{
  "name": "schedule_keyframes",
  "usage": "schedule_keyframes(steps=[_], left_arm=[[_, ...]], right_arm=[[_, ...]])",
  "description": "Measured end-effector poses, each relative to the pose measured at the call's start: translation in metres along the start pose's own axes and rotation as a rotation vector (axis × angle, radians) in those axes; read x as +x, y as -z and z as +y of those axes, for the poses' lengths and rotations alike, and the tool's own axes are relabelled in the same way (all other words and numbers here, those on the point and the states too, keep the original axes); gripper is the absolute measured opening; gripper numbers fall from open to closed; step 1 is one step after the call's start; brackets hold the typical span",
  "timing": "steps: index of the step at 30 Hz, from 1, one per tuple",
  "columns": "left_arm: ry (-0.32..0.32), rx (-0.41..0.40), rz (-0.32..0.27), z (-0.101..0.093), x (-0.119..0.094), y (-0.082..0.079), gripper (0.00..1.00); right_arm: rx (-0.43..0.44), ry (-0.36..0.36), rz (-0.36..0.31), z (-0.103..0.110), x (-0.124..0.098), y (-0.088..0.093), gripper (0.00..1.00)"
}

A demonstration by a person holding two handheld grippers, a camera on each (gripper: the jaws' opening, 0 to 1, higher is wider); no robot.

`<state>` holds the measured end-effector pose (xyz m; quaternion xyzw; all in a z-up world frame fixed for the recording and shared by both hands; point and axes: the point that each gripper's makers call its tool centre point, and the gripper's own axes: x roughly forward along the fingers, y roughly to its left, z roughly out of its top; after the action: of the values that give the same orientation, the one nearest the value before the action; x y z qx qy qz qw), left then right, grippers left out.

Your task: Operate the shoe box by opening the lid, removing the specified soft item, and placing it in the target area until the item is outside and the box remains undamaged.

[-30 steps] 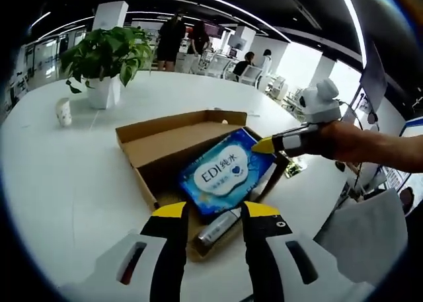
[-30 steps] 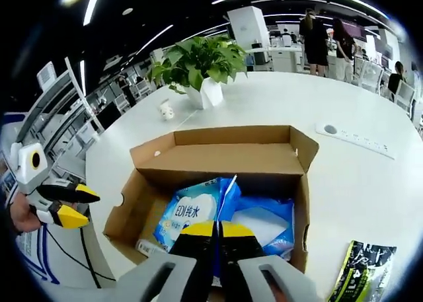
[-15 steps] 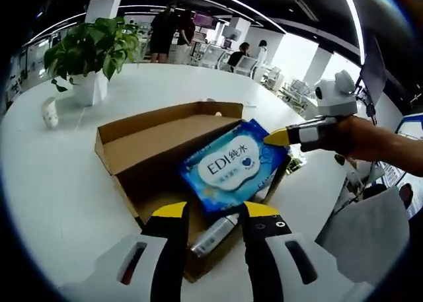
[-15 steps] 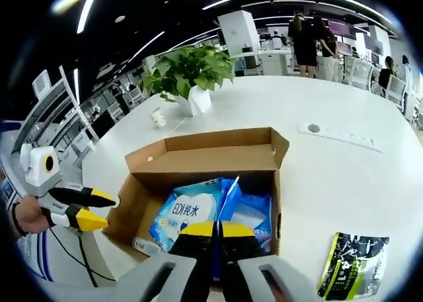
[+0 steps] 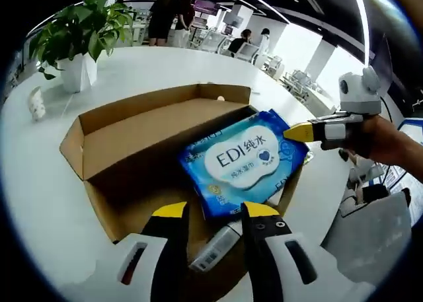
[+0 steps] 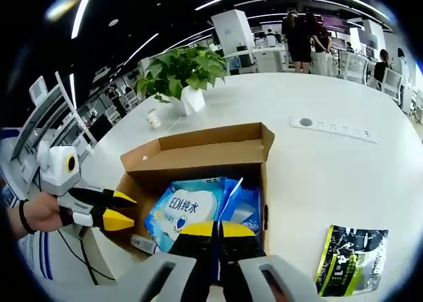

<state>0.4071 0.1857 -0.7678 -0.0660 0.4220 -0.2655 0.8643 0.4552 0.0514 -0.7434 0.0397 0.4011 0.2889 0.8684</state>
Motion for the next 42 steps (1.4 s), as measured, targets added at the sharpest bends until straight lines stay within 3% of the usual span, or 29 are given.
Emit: schedule_keyframes(steps=[2, 8, 11, 16, 19, 28, 32, 42], left_arm=[[-0.008, 0.002, 0.034, 0.004, 0.008, 0.006, 0.32], [0.014, -0.044, 0.052, 0.005, 0.021, 0.006, 0.28], [0.037, -0.106, 0.048, 0.004, 0.026, 0.004, 0.27], [0.054, -0.116, 0.055, 0.003, 0.032, 0.001, 0.26], [0.067, -0.142, 0.051, 0.002, 0.034, -0.002, 0.17], [0.067, -0.162, 0.047, 0.004, 0.038, -0.003, 0.08], [0.056, -0.269, 0.026, 0.007, 0.04, -0.003, 0.05], [0.036, -0.222, 0.015, 0.004, 0.036, -0.007, 0.02]], right_arm=[[0.007, -0.002, 0.002, -0.002, 0.001, 0.0, 0.0], [0.018, -0.004, 0.0, -0.003, 0.001, 0.003, 0.0], [0.021, -0.012, -0.003, -0.004, 0.001, 0.004, 0.0], [0.02, -0.013, 0.001, -0.005, 0.001, 0.005, 0.0], [0.022, -0.014, 0.004, -0.005, 0.001, 0.006, 0.0], [0.023, -0.023, 0.009, -0.009, 0.003, 0.009, 0.0], [0.073, -0.036, 0.022, -0.012, 0.004, 0.011, 0.0], [0.021, -0.012, 0.05, -0.011, 0.009, 0.016, 0.0]])
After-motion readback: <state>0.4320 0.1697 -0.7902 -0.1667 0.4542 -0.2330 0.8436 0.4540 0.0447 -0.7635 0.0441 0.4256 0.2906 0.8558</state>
